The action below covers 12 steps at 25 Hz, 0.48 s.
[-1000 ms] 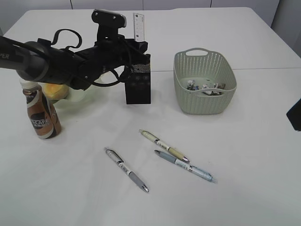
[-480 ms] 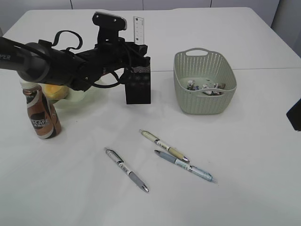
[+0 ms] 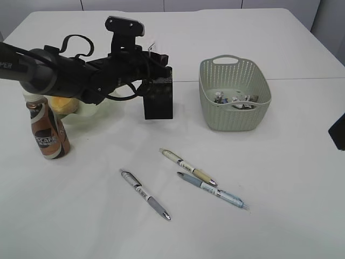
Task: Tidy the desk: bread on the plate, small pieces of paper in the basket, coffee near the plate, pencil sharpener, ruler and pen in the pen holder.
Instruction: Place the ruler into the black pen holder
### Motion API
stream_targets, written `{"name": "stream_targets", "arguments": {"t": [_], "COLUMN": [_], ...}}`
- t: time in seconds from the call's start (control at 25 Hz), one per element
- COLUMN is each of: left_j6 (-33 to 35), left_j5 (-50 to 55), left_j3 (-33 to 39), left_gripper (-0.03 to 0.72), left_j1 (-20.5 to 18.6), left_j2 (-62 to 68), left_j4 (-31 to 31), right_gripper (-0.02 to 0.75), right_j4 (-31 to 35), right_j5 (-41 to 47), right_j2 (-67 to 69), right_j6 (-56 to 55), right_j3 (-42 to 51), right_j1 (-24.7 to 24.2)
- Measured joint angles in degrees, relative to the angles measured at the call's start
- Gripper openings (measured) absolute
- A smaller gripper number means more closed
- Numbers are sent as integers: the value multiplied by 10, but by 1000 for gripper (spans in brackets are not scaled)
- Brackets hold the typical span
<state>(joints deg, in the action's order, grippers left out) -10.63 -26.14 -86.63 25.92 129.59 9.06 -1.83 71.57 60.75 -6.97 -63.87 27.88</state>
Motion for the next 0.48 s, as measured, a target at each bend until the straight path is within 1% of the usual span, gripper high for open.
{"name": "stream_targets", "arguments": {"t": [0.16, 0.48], "left_j6": [0, 0], "left_j5": [2, 4], "left_j3": [0, 0], "left_gripper": [386, 390], "left_j1": [0, 0], "left_j2": [0, -4], "left_j4": [-10, -11], "right_gripper": [417, 417], "right_j4": [0, 0], "right_j5": [0, 0], "right_j2": [0, 0], "right_j6": [0, 0], "right_j3": [0, 0], "right_j1": [0, 0]}}
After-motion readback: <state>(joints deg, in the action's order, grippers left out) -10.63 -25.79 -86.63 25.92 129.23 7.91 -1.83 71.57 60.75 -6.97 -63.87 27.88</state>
